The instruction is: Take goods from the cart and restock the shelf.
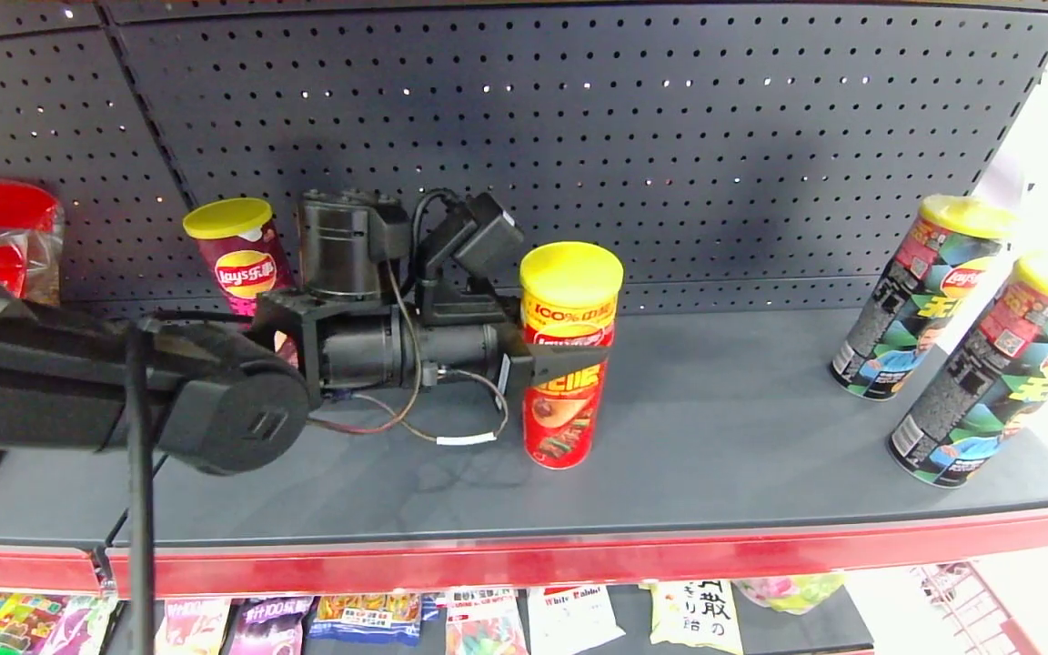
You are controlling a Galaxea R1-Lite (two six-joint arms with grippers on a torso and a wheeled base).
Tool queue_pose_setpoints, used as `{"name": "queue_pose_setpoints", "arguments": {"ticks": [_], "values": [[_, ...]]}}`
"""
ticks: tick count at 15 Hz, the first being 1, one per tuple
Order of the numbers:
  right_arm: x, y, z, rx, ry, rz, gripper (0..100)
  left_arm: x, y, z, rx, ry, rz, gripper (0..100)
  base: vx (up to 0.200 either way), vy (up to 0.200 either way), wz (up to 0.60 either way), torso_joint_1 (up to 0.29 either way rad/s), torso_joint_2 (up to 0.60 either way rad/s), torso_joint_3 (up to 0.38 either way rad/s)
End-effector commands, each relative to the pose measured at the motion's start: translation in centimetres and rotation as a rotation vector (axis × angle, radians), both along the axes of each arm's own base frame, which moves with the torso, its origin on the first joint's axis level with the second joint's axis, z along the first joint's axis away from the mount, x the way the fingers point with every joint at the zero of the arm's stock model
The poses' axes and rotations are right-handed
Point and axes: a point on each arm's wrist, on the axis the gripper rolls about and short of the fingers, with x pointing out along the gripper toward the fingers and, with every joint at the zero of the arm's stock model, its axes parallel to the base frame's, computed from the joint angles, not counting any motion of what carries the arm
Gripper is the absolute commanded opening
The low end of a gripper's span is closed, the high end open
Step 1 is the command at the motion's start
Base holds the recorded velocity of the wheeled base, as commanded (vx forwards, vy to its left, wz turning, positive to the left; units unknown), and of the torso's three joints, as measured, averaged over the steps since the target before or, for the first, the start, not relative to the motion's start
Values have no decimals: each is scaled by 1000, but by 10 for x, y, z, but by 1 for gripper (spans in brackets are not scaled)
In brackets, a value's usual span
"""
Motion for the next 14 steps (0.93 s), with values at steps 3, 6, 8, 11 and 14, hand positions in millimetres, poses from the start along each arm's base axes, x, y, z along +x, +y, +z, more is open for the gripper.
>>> {"name": "queue_pose_setpoints", "arguments": {"ticks": [3, 6, 8, 11, 14], "values": [[0, 0, 0, 5, -2, 0, 0, -28, 9, 2, -21, -32, -5, 0, 0, 0, 0, 0, 0, 0], [0, 0, 0, 5, -2, 0, 0, -35, 13, 7, -37, -8, 4, 0, 0, 0, 0, 0, 0, 0], [0, 0, 0, 5, -2, 1, 0, -41, 17, 13, -57, 11, 17, 0, 0, 0, 0, 0, 0, 0], [0, 0, 1, 5, -5, 1, 0, -49, 23, 1, -30, 40, 16, 0, 0, 0, 0, 0, 0, 0], [0, 0, 1, 5, -3, 1, 0, -51, 24, -3, -19, 54, 15, 0, 0, 0, 0, 0, 0, 0]]}}
